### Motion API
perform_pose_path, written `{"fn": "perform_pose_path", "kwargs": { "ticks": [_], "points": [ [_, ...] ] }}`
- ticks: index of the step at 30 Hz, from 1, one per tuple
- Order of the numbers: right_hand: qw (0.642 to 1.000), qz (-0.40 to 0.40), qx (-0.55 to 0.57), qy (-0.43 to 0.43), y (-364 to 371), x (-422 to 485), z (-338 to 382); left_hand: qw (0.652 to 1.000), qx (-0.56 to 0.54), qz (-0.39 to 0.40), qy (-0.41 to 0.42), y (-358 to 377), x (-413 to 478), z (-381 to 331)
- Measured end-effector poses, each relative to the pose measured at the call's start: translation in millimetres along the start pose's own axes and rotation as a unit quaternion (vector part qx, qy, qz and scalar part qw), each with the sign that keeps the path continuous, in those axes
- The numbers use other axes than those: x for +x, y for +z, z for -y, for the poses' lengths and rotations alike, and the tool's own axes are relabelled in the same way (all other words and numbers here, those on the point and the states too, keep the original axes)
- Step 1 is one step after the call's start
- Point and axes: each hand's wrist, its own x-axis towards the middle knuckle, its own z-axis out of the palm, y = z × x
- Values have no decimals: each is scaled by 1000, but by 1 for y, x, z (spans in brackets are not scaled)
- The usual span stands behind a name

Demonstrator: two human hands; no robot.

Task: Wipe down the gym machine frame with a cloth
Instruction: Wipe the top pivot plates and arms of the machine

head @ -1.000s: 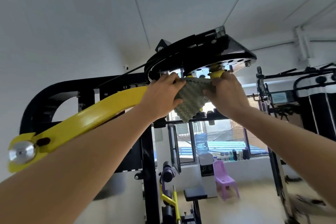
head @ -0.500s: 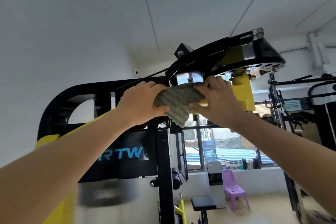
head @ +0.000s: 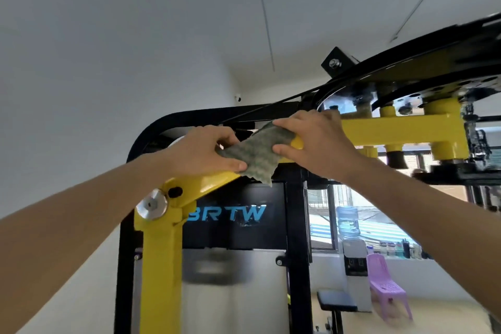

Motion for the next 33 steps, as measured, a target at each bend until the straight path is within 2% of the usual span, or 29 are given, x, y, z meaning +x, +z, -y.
{"fn": "perform_pose_path", "kwargs": {
  "ticks": [8,13,16,19,22,25,28,30,33],
  "points": [
    [995,-43,33,-80,20,4,47,1000,24,-11,3,-25,-36,23],
    [992,-63,38,-105,21,10,68,996,-75,-17,-42,-40,-52,25],
    [990,-50,123,-57,22,-2,80,987,-133,-23,-87,-46,-58,28],
    [956,-40,281,79,34,-26,91,981,-161,-20,-110,-50,-62,30],
    [887,15,414,203,58,-54,104,981,-165,31,-93,-52,-65,26],
    [805,45,490,332,81,-74,114,995,-70,58,-44,-49,-62,20],
    [702,55,556,441,95,-73,120,999,36,3,-2,-40,-60,18],
    [596,58,622,505,99,-65,126,994,92,-63,4,-32,-61,19],
    [375,44,760,529,95,-52,136,983,130,-129,-13,-21,-66,20]
  ]
}}
